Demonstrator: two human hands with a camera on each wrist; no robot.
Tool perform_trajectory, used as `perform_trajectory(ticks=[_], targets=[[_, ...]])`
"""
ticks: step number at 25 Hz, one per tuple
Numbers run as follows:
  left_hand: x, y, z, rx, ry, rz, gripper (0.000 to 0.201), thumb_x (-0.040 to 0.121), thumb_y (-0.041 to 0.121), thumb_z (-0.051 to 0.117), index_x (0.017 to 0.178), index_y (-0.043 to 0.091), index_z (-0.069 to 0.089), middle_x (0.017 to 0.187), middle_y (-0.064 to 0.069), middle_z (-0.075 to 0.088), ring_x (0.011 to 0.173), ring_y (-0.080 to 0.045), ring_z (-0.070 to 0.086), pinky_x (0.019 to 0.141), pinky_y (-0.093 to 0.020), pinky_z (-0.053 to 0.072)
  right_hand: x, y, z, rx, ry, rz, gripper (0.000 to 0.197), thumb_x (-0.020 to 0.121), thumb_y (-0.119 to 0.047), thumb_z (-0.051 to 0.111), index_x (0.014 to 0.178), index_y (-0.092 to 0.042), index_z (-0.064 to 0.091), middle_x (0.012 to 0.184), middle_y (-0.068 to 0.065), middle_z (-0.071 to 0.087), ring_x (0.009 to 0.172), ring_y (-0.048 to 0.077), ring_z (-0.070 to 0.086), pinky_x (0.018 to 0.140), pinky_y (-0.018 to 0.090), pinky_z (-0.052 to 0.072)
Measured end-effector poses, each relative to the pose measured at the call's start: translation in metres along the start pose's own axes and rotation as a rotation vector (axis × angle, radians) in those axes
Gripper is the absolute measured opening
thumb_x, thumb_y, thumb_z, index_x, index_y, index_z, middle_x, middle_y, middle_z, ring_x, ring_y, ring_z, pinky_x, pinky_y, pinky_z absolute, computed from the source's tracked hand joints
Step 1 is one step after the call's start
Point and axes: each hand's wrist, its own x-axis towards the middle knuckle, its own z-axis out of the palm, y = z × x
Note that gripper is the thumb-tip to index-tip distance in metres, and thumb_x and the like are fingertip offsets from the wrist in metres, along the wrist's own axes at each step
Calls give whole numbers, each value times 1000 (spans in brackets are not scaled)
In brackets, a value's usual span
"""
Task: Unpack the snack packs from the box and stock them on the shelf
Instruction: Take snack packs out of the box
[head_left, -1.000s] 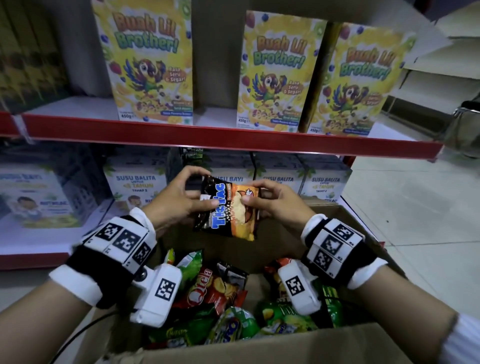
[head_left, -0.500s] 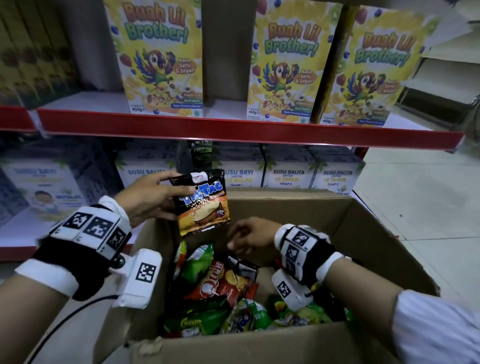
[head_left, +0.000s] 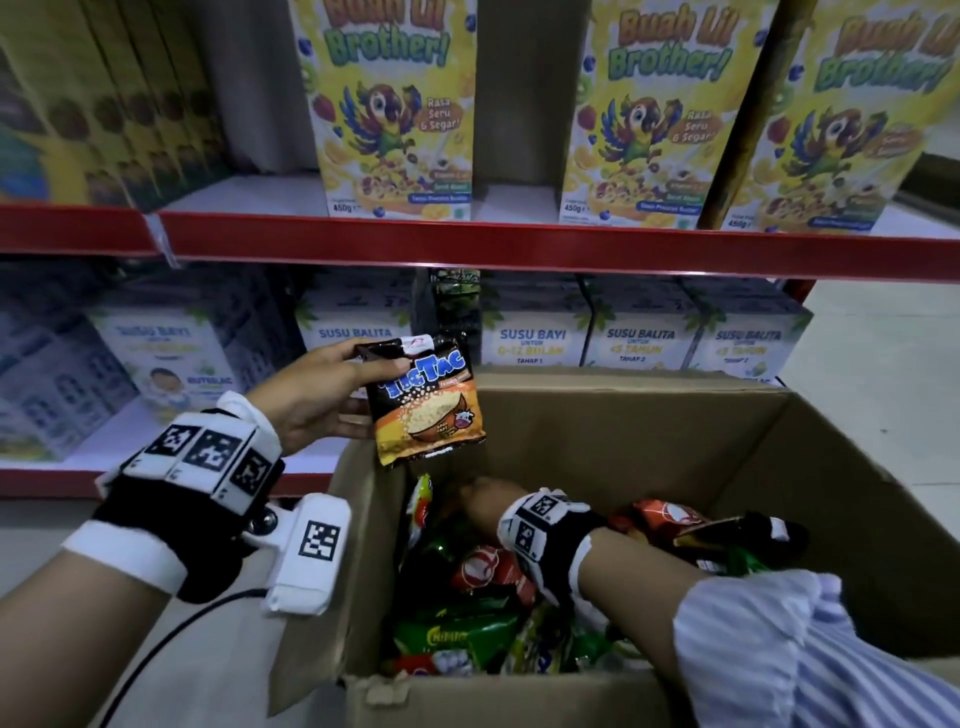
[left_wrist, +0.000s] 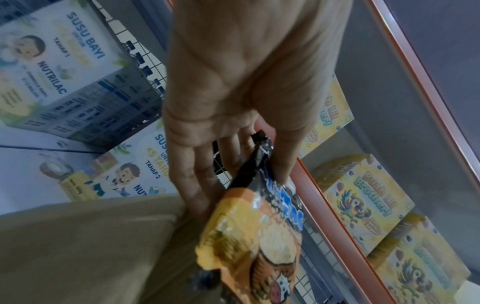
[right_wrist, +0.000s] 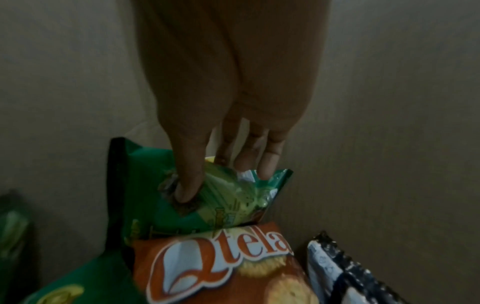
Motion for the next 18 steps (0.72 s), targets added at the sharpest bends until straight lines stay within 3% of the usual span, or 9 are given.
perform_trajectory(ticks=[3,5,7,9,10,12,15,17,18], targets=[[-3,4,-4,-52,22,14,11,87,20,66,97,19,62,88,-3,69,75,-18,66,61,-32,56,-17,13,-26,67,103,-44,40,93,-24,56,133,-17,54,139,10,46,126,28,37,108,35,31],[-7,11,-8,-140,37,44,8,87,24,64,89,17,61,84,-6,67,67,-19,64,59,-31,53,-39,23,-45,241,187,-84,39,88,-32,64,125,-20,60,131,4,53,119,24,39,104,35,34],[-10,17,-9,-183,63,105,16,87,29,63,91,14,61,71,-6,68,53,-21,63,57,-30,48,-65,38,-61,569,257,-125,32,87,-31,66,116,-18,64,122,1,62,114,18,53,101,33,41],[-12,21,-5,-207,107,189,26,89,32,61,106,12,60,75,-7,70,55,-23,63,64,-32,46,-93,53,-76,924,381,-108,17,90,-26,62,106,-23,66,109,-8,69,103,9,64,91,22,48],[-13,23,0,-249,124,218,33,91,33,58,117,12,56,84,-9,70,60,-24,65,59,-33,50,-105,59,-83,1095,469,-82,14,92,-22,59,103,-25,66,105,-11,70,98,5,66,86,18,50],[-14,26,14,-361,98,228,43,96,36,49,133,16,40,102,-7,71,73,-23,71,51,-37,58,-120,72,-97,1346,670,31,14,94,-19,54,99,-22,66,103,-5,71,92,9,67,86,22,51],[-9,27,33,-370,104,174,64,98,41,44,150,31,8,138,-3,52,106,-32,65,77,-60,55,-133,79,-112,1476,849,202,21,94,-31,53,96,-15,67,97,4,72,87,19,67,87,35,50],[-1,27,42,-258,144,168,73,97,45,44,152,32,-2,155,-1,30,131,-29,46,103,-59,40,-137,77,-116,1495,901,203,36,95,-37,51,117,-11,63,118,8,66,108,24,62,100,42,46],[0,27,50,-234,120,165,75,96,47,44,152,33,-4,158,0,22,137,-27,40,108,-57,34,-138,74,-118,1483,927,185,42,96,-39,48,125,-10,58,126,8,62,117,24,58,104,43,43]])
